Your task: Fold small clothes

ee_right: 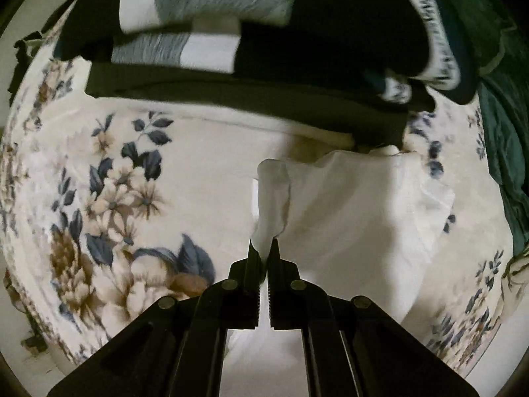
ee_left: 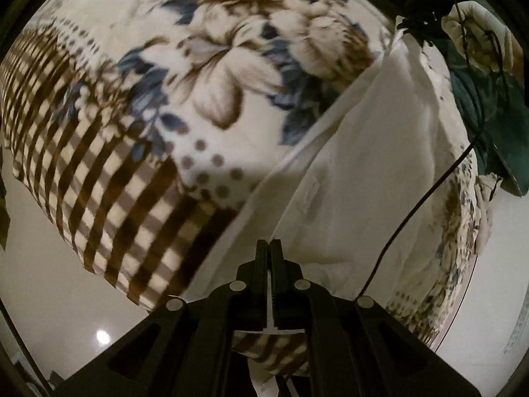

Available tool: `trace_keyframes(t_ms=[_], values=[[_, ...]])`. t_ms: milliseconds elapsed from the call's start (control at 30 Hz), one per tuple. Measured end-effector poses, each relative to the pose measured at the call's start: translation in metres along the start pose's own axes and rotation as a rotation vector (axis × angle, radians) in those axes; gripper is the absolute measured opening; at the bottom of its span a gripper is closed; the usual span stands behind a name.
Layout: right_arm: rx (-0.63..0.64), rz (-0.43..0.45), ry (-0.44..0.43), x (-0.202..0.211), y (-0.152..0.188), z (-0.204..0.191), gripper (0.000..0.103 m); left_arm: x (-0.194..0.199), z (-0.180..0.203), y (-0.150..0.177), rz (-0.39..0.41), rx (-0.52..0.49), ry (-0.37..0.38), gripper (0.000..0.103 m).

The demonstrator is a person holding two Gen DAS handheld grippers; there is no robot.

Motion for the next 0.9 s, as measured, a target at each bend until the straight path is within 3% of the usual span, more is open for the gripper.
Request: trace_keyframes(t_ms=[67, 200, 267, 300, 333, 400, 500, 533, 567, 700, 767, 867, 900], values=[[0.003, -0.011, 0.014, -0.008, -0.002, -0.006, 0.003, -0.008, -0.012, -0.003, -0.019, 0.012, -0.021, 0.000], [0.053, -0.081, 0.010, -0.020, 0.007, -0.014, 0.008, -0.030, -0.047, 0.015, -0.131, 0.049, -0.035, 0.001], [0.084, -0.141, -0.073, -0.016, 0.031, -0.018, 0.029, -0.025, -0.077, 0.026, -0.181, 0.082, -0.003, 0.002], [0.094, -0.153, -0.102, -0.012, 0.042, -0.019, 0.050, -0.010, -0.102, 0.033, -0.195, 0.090, 0.009, 0.002], [0.113, -0.164, -0.129, -0.003, 0.066, -0.016, 0.055, -0.004, -0.111, 0.036, -0.207, 0.094, 0.026, 0.003], [0.155, -0.176, -0.144, 0.010, 0.104, -0.009, 0.055, 0.013, -0.124, 0.034, -0.220, 0.085, 0.048, 0.009], [0.183, -0.225, -0.159, 0.025, 0.190, 0.013, 0.055, 0.040, -0.128, 0.024, -0.213, 0.055, 0.123, 0.040], [0.170, -0.249, -0.160, 0.025, 0.230, 0.025, 0.055, 0.047, -0.126, 0.022, -0.221, 0.051, 0.162, 0.057], [0.153, -0.266, -0.165, 0.024, 0.255, 0.037, 0.055, 0.049, -0.121, 0.023, -0.232, 0.057, 0.208, 0.061], [-0.005, -0.330, -0.219, -0.007, 0.362, 0.071, 0.055, 0.049, -0.122, 0.031, -0.313, 0.123, 0.328, 0.061], [-0.109, -0.371, -0.264, -0.039, 0.414, 0.085, 0.055, 0.031, -0.113, 0.035, -0.339, 0.160, 0.319, 0.061], [-0.214, -0.385, -0.326, -0.077, 0.463, 0.090, 0.055, 0.014, -0.121, 0.043, -0.372, 0.230, 0.277, 0.060], [-0.240, -0.379, -0.334, -0.085, 0.471, 0.092, 0.055, 0.010, -0.125, 0.045, -0.353, 0.240, 0.238, 0.055]])
Point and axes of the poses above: each gripper's, at about its wrist camera, not at the fingertips, and x roughly against the way its jaws point, z to its right, y to its underside, the point moved 9 cm from there along -x, roughly the way its jaws point, and after that the axes turned 10 degrees about -z, right-handed, at the moved point
